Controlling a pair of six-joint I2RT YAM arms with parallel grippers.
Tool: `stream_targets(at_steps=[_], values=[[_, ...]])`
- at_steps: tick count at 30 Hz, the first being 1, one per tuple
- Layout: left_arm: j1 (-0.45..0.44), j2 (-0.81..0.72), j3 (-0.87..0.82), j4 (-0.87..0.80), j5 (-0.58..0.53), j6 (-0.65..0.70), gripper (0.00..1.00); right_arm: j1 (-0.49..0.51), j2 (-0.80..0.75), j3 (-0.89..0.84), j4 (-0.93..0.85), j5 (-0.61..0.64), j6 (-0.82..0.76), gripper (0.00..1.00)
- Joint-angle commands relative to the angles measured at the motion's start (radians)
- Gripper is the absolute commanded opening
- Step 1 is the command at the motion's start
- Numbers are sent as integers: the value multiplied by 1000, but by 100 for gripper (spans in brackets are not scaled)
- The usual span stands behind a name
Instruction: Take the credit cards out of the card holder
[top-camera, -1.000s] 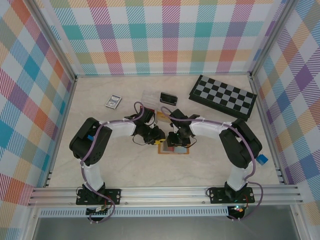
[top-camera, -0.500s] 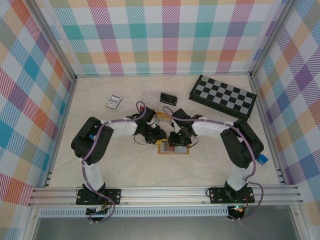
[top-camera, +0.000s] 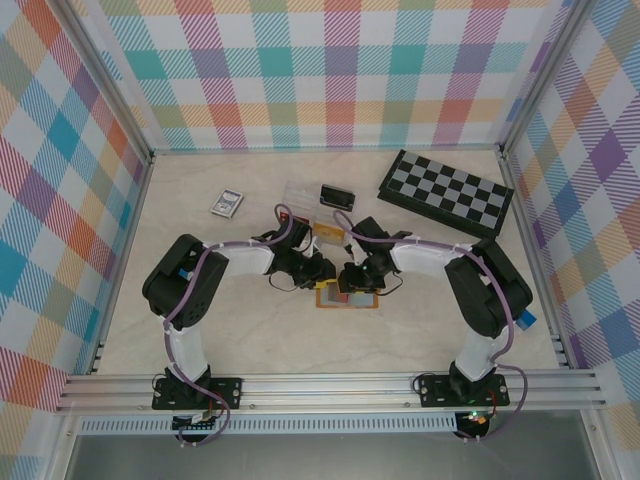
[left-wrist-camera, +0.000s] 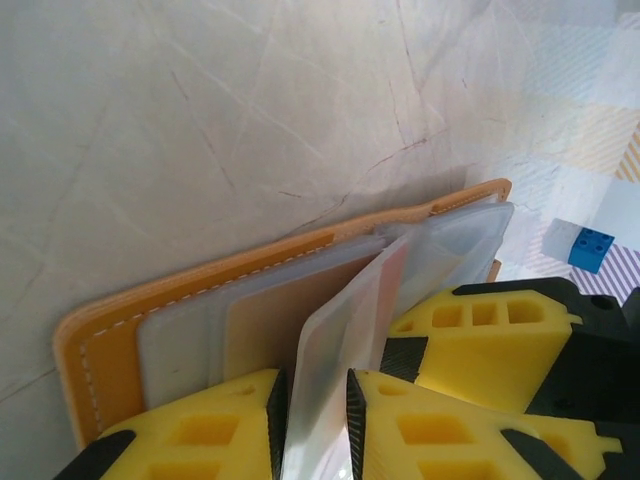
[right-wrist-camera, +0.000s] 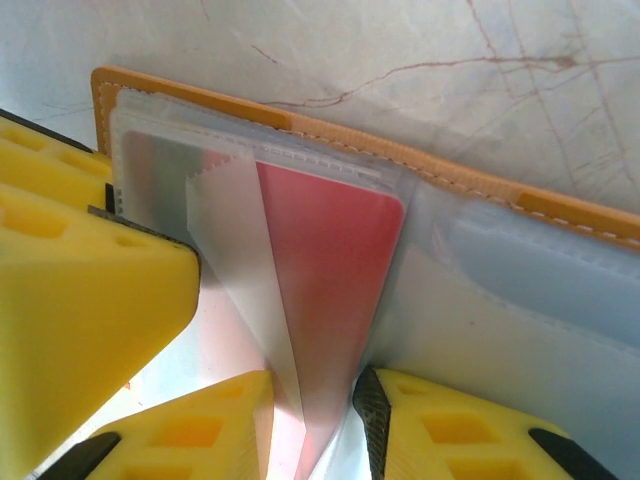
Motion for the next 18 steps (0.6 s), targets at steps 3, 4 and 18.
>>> stream_targets(at_steps=[3,4,18], values=[[-20,-38,-24,27,37,33,21,-2,-27,-40,4,-47,-4,33],[-21,-40,-26,21,35,37,19,-4,-38,-44,9,-48,-1,33],[-20,-145,15,-246,-121,205,6,-92,-408,-131,5,73,-1,57]])
